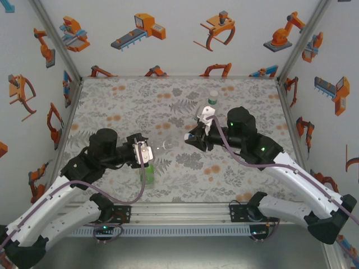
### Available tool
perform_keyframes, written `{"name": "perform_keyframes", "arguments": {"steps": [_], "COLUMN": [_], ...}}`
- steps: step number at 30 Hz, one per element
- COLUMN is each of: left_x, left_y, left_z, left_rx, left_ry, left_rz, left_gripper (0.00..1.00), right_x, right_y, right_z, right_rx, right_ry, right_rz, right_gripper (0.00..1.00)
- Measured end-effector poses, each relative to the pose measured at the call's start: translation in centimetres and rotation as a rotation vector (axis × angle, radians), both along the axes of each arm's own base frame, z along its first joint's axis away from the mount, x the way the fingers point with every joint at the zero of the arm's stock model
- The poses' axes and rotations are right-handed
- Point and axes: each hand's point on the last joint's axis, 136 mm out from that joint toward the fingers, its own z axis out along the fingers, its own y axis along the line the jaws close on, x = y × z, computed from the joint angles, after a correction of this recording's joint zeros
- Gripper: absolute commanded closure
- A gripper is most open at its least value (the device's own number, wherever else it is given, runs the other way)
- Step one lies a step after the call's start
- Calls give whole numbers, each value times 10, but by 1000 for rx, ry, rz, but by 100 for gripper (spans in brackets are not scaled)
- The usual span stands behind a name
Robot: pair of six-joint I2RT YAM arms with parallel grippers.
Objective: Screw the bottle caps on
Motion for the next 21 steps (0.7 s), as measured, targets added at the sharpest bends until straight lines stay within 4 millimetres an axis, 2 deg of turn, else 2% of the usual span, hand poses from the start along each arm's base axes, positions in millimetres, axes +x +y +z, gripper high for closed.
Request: {"name": "perform_keyframes", "arguments": {"steps": [5,10,15,21], "left_x": [-3,4,8,12], "left_y": [-4,-9,-10,-12], "left_z": [-1,2,4,8], "left_rx": [-1,10,15,9], "left_ry": [8,21,22,37], "left_rz": [-30,-25,-11,6], "left_gripper": [100,100,100,100], "right_x": [-10,-16,-14,-7], "right_y": [4,8,14,25], "right_z": [3,8,14,3], "right_rx": [4,26,48,36], "right_ry": [-30,-53,-79,-61], "right_rz": [73,122,140,160], "right_gripper": [100,100,100,100]}}
